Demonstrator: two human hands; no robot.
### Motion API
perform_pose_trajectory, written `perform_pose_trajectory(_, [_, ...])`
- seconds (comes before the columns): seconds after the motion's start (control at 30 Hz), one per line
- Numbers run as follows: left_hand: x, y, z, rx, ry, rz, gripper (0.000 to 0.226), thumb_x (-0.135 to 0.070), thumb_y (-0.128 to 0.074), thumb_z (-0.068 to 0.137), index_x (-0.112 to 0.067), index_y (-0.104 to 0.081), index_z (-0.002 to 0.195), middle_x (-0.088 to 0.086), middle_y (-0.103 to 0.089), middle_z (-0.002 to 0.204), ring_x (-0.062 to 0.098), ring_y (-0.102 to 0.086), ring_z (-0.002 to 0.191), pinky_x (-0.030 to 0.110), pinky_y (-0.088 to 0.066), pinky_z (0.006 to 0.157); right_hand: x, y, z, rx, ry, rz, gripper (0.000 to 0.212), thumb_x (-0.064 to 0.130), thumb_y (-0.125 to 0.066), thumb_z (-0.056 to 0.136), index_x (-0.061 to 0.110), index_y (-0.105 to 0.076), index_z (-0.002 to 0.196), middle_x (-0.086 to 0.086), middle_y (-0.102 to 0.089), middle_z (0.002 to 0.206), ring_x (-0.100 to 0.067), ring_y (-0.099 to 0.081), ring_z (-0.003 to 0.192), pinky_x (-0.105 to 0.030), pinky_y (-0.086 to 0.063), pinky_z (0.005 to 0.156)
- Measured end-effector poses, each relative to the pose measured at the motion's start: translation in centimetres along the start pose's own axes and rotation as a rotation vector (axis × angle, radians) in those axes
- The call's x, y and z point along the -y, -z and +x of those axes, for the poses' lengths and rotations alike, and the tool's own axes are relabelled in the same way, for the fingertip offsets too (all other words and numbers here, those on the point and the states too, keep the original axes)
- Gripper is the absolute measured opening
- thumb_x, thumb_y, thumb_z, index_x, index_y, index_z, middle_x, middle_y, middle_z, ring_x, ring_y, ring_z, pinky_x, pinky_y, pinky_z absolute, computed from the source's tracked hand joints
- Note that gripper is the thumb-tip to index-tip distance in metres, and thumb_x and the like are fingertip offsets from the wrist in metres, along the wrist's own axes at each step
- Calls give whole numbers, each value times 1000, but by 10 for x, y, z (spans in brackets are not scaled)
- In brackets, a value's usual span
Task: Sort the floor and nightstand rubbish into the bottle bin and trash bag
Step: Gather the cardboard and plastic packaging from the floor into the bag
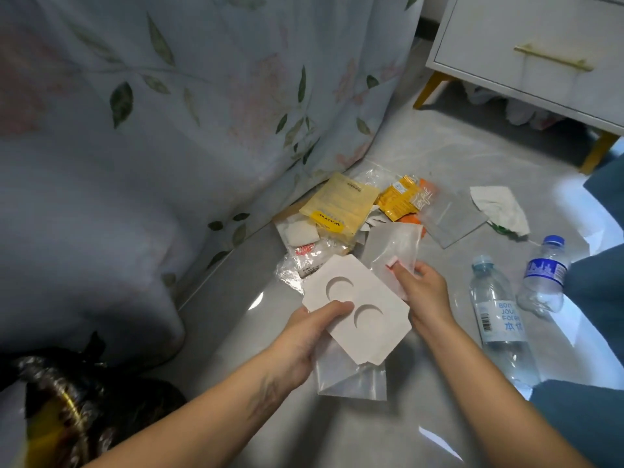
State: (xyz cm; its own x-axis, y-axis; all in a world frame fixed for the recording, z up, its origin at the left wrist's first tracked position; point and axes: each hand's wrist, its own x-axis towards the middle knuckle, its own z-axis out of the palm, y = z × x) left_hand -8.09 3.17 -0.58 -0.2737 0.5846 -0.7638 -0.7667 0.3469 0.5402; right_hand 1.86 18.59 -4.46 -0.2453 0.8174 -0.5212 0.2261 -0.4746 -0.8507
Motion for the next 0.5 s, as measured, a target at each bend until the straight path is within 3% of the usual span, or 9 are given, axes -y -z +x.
perform_pose_trajectory(0.1, [-2,-7,-28,54,-77,3,23,-7,-68,84,-14,-66,106,10,-75,99,25,-71,86,37,-57,83,8,6,-26,99,35,-165,11,17,-64,90,9,-68,84,-5,-68,75,-13,-60,62,-16,-46,48])
perform_pose_trajectory(0.2, [-11,-4,-63,80,-152,-4,31,-9,-70,83,-11,-66,113,12,-73,106,27,-70,93,36,-57,83,19,9,-59,182,58,-189,10,9,-60,90,5,-65,82,-9,-63,76,-17,-55,69,-27,-42,59])
perform_pose_trajectory(0.27, [-19,4,-92,74,-206,-3,45,-14,-75,76,-8,-63,119,14,-71,112,32,-68,103,40,-56,87,29,6,-83,231,53,-223,10,4,-59,90,7,-62,81,-10,-59,75,-18,-53,68,-27,-41,58])
perform_pose_trajectory(0.33, [-26,17,-126,29,-263,-6,51,-18,-77,72,-7,-63,120,15,-71,113,34,-66,107,43,-54,91,41,0,-106,285,60,-324,8,6,-60,88,8,-59,81,-13,-56,76,-17,-52,64,-24,-45,52])
perform_pose_trajectory(0.43, [-36,48,-182,-59,-367,-19,42,-18,-77,76,-9,-66,116,12,-72,110,31,-68,103,43,-53,93,72,-19,-145,381,126,-474,10,19,-64,88,11,-64,82,-10,-64,81,-19,-59,69,-34,-54,61])
perform_pose_trajectory(0.5, [-41,77,-220,-143,-442,-6,41,-19,-74,77,-10,-66,116,10,-73,110,30,-68,104,46,-51,96,104,-37,-176,465,179,-523,11,23,-65,89,16,-66,80,-4,-65,78,-14,-60,66,-26,-54,54])
